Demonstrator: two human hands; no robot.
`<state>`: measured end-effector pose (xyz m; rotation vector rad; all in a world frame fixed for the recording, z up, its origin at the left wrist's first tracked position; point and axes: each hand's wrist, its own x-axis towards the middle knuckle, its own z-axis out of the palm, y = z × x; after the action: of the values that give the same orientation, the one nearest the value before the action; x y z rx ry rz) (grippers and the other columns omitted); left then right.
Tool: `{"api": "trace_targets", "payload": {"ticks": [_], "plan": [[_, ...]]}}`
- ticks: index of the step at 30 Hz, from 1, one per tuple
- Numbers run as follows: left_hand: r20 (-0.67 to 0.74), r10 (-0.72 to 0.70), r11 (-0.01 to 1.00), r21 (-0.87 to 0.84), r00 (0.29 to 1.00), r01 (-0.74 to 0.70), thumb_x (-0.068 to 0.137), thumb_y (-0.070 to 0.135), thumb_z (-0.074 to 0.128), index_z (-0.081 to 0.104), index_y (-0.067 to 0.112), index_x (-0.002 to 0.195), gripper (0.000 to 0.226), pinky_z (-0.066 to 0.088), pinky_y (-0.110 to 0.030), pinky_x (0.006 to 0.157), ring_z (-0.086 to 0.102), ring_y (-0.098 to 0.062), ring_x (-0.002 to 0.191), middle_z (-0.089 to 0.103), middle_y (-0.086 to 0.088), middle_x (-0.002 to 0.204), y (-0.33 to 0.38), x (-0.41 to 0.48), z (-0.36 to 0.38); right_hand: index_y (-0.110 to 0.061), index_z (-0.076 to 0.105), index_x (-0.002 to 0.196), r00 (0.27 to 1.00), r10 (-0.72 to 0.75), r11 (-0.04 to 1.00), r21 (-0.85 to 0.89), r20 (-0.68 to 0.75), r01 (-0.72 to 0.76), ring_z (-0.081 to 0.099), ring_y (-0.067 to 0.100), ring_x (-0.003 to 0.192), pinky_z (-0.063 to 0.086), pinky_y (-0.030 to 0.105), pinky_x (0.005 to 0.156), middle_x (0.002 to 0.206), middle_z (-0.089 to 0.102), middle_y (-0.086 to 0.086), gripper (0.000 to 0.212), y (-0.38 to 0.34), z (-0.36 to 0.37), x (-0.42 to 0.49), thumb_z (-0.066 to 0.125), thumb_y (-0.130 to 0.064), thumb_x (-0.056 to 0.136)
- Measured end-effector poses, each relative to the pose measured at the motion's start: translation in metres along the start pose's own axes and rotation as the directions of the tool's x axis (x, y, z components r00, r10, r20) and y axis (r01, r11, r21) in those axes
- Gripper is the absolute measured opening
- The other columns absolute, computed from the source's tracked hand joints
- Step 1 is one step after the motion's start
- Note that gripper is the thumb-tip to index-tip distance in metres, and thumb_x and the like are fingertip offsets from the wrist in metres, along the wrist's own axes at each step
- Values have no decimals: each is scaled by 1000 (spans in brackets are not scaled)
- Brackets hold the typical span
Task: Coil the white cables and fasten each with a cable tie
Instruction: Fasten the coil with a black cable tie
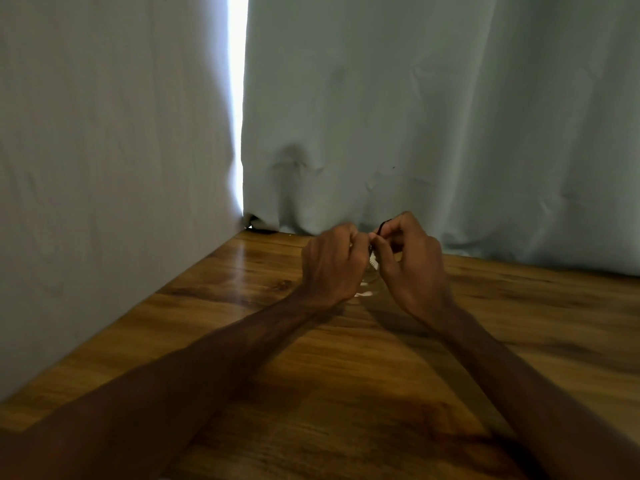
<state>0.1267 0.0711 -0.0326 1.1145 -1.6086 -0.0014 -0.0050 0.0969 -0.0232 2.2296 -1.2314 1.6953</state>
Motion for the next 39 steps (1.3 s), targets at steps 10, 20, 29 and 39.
{"api": "trace_targets", "payload": {"ticks": [10,20,29,39], "plan": [[12,-20,1000,0,1000,20,94,40,36,60,17,89,34,49,-43,68,61,-20,68,66,1,73,-4,-2,4,-15,66,96,970,239,963,123,37,-241,71,1,79,54,17,69,86,73,-12,11,8,2,6,73,-23,94],[12,0,1000,-27,1000,0,102,33,41,62,19,101,25,53,-42,74,66,-20,75,69,4,82,-7,1,5,-1,70,99,872,437,736,470,222,-488,72,2,71,54,17,62,79,76,-4,12,1,-2,8,69,-13,96],[-33,50,995,-80,998,-53,105,33,47,64,29,106,17,49,-29,69,65,-5,75,71,13,90,-6,-1,2,5,65,105,862,458,650,579,219,-492,76,23,86,62,29,76,95,77,19,23,-5,1,2,71,-15,94],[-29,-98,967,-239,995,89,92,37,49,64,21,94,22,41,-27,61,60,-1,68,68,10,78,-2,0,1,11,66,108,835,524,554,678,166,-483,74,13,79,57,18,65,100,76,21,26,-14,7,-3,72,-8,91]]}}
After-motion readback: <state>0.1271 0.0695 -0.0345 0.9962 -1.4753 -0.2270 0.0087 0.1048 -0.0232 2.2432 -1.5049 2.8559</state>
